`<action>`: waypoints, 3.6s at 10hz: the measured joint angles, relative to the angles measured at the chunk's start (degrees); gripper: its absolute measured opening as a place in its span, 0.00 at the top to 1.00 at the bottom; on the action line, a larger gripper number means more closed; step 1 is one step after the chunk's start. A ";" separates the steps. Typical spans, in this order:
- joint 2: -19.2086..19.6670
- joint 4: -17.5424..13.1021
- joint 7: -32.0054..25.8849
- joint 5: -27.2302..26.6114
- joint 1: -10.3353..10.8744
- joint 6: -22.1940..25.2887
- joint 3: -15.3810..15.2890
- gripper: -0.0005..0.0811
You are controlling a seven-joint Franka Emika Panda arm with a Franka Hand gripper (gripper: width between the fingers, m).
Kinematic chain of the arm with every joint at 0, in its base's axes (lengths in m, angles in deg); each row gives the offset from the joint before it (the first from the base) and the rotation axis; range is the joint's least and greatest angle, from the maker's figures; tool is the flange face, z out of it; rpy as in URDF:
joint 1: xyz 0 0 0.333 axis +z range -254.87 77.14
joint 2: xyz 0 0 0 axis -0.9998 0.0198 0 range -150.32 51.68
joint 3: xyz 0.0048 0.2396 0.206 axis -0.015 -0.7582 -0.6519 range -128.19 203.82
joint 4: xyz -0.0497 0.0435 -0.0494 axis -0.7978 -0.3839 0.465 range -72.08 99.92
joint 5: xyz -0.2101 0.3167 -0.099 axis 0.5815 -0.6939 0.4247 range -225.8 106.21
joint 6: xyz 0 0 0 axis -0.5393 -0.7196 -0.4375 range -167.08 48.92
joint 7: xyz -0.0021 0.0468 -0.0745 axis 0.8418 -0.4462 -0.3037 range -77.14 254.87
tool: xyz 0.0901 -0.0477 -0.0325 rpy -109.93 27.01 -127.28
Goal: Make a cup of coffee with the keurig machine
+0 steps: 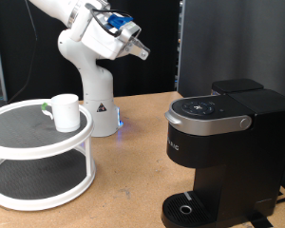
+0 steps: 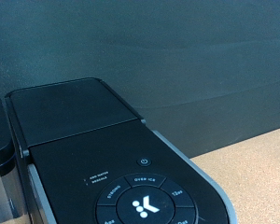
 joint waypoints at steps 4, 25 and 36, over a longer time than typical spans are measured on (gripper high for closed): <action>-0.90 -0.78 -2.57 8.86 -2.80 15.79 7.76 0.98; 0.77 -9.12 -15.31 28.81 -8.54 39.93 33.71 0.98; 5.52 -9.71 -16.27 30.48 -8.41 39.06 36.07 0.98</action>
